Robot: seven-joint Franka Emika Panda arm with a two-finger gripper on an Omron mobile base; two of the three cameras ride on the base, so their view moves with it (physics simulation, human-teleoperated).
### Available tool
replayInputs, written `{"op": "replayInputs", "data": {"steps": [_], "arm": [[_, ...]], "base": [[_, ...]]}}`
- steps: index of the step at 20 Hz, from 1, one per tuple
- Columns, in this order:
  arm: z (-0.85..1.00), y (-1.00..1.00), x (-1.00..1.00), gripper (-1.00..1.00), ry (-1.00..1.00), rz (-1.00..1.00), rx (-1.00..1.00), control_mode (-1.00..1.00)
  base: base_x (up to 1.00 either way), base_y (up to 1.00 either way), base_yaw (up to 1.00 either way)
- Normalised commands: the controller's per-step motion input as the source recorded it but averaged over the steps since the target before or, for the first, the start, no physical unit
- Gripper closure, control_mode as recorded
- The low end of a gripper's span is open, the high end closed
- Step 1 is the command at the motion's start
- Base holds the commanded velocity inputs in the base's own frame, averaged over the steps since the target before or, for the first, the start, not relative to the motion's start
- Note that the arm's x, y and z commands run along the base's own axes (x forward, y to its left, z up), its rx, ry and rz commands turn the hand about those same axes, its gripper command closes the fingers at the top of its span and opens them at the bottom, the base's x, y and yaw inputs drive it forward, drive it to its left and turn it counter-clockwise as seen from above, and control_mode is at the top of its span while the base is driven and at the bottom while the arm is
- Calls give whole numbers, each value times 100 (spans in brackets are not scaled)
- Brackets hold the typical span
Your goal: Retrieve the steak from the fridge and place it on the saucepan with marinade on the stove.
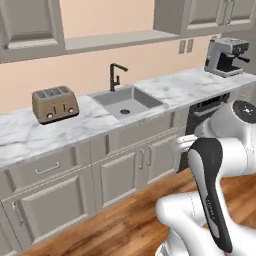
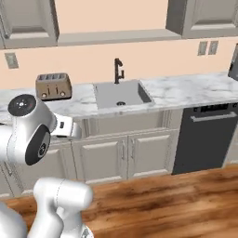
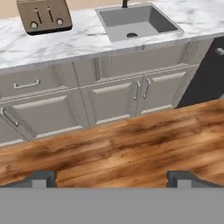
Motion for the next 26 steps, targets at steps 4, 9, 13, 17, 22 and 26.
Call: {"op": "replayInputs", "data": {"steps": [4, 9, 13, 17, 22, 26], "arm": [[0, 0, 0, -100, 0, 0, 0, 100], [0, 0, 0, -100, 0, 0, 0, 100], [0, 0, 0, -100, 0, 0, 0, 100], [0, 0, 0, -100, 0, 0, 0, 100], [0, 0, 0, -100, 0, 0, 0, 100], [0, 0, 0, -100, 0, 0, 0, 100]], "base": [[11, 0, -83], [59, -4, -58], [85, -26, -48], [100, -29, -45], [100, -31, -31], [100, -67, -17]]}}
